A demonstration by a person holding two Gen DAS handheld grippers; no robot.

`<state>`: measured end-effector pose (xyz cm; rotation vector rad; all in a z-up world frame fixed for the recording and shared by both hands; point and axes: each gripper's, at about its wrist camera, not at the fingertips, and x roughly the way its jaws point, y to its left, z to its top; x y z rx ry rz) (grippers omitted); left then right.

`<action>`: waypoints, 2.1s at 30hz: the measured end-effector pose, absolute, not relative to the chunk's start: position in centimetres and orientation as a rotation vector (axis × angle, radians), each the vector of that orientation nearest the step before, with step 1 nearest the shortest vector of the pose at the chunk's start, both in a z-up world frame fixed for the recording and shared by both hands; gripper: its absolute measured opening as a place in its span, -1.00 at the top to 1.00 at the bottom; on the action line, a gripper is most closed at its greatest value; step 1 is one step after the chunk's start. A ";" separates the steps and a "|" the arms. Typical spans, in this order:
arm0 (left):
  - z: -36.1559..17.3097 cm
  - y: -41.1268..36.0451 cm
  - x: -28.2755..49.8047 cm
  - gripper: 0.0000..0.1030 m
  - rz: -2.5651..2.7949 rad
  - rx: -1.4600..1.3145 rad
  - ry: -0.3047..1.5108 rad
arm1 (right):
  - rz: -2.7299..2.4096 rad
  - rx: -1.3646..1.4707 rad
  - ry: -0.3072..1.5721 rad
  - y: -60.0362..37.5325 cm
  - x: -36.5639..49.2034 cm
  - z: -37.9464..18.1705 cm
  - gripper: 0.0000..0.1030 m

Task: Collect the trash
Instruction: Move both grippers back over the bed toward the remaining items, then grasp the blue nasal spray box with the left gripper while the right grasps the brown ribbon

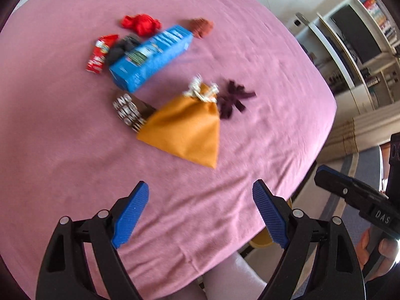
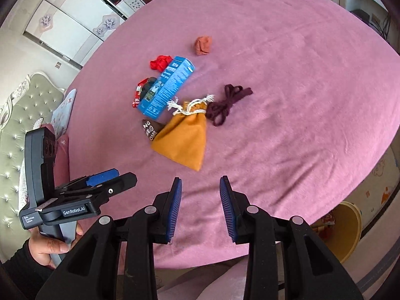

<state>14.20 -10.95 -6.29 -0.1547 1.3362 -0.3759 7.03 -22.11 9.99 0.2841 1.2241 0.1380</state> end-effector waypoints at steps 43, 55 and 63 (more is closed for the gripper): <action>-17.5 -17.1 40.0 -0.08 -0.489 0.166 1.475 | -0.136 0.529 1.459 -26.1 24.4 -4.9 0.08; -16.6 -16.2 39.2 0.02 -0.500 0.058 1.481 | -0.156 0.458 1.442 -25.6 24.0 -4.3 0.55; -12.3 -14.8 37.8 0.02 -0.511 -0.210 1.462 | -0.051 0.483 1.338 -25.2 22.6 0.2 0.55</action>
